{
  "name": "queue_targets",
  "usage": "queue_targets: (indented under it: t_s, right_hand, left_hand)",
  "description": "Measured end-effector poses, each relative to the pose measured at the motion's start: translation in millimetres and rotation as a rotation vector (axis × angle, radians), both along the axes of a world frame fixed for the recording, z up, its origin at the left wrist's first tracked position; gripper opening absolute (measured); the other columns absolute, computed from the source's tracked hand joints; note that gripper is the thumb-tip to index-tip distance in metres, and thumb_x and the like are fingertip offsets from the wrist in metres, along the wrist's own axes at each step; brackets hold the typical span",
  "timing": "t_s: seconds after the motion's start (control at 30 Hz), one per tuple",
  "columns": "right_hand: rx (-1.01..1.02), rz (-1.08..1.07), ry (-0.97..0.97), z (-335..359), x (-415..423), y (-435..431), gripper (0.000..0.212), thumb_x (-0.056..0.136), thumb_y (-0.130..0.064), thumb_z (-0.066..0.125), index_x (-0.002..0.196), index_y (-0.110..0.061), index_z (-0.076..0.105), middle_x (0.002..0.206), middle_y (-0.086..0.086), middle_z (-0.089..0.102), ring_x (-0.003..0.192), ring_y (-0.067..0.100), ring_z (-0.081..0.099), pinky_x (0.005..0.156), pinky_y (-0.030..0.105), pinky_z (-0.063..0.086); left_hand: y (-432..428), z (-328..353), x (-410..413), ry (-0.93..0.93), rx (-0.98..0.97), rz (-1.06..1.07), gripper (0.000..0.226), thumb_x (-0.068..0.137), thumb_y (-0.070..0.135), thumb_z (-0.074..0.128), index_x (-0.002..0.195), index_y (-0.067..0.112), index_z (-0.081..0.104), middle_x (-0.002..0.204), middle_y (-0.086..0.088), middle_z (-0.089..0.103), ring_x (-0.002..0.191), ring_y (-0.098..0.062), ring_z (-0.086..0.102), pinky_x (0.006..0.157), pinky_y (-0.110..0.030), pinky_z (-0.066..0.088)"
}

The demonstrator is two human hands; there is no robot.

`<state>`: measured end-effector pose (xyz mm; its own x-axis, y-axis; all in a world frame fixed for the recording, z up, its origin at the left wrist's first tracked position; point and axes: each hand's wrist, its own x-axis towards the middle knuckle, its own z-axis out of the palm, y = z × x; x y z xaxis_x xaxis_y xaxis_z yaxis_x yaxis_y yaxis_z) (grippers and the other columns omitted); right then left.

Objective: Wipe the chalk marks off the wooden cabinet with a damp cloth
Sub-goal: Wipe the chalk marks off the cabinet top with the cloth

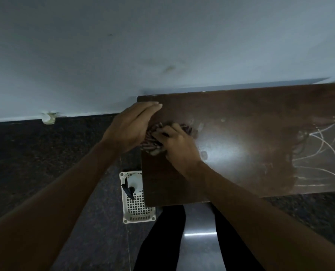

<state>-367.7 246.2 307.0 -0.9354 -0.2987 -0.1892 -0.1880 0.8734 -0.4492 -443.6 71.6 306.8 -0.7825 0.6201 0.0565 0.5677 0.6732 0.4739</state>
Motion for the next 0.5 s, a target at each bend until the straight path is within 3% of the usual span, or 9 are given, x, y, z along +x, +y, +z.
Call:
queue_targets:
  t_s: [0.13, 0.23, 0.37, 0.5]
  right_hand:
    - [0.081, -0.074, -0.024, 0.4, 21.5, 57.7, 0.063, 0.064, -0.001, 0.080, 0.124, -0.013, 0.066, 0.122, 0.011, 0.063, 0.110, 0.034, 0.057, 0.086, 0.042, 0.052]
    - [0.158, -0.331, -0.047, 1.2, 14.7, 111.4, 0.058, 0.073, -0.002, 0.076, 0.128, -0.015, 0.063, 0.125, 0.013, 0.060, 0.110, 0.033, 0.053, 0.084, 0.040, 0.053]
    - [0.170, -0.732, -0.059, 0.0, -3.3, 128.9, 0.051, 0.086, 0.006, 0.060, 0.133, -0.015, 0.061, 0.126, 0.009, 0.059, 0.112, 0.029, 0.047, 0.084, 0.029, 0.041]
    - [0.133, -0.790, -0.035, -1.3, -3.0, 83.4, 0.052, 0.085, 0.007, 0.061, 0.132, -0.015, 0.061, 0.131, 0.005, 0.058, 0.117, 0.030, 0.044, 0.087, 0.035, 0.044]
  left_hand:
    - [17.5, -14.2, -12.1, -0.126, -0.238, -0.177, 0.064, 0.104, 0.045, 0.035, 0.157, 0.012, 0.031, 0.167, -0.009, 0.022, 0.154, -0.026, 0.021, 0.124, -0.044, 0.023]
    - [20.4, -23.8, -12.9, -0.152, -0.388, -0.278, 0.072, 0.103, 0.054, 0.034, 0.162, 0.019, 0.013, 0.170, -0.004, -0.002, 0.157, -0.023, -0.003, 0.126, -0.043, 0.005]
    - [17.4, -30.1, -9.5, -0.087, -0.436, -0.287, 0.074, 0.103, 0.054, 0.036, 0.162, 0.020, 0.005, 0.169, -0.005, -0.008, 0.156, -0.025, -0.007, 0.127, -0.045, 0.004]
    - [20.6, -28.8, -6.9, -0.099, -0.386, -0.245, 0.063, 0.107, 0.034, 0.041, 0.161, 0.019, 0.012, 0.169, -0.005, -0.002, 0.156, -0.026, -0.004, 0.127, -0.045, 0.004]
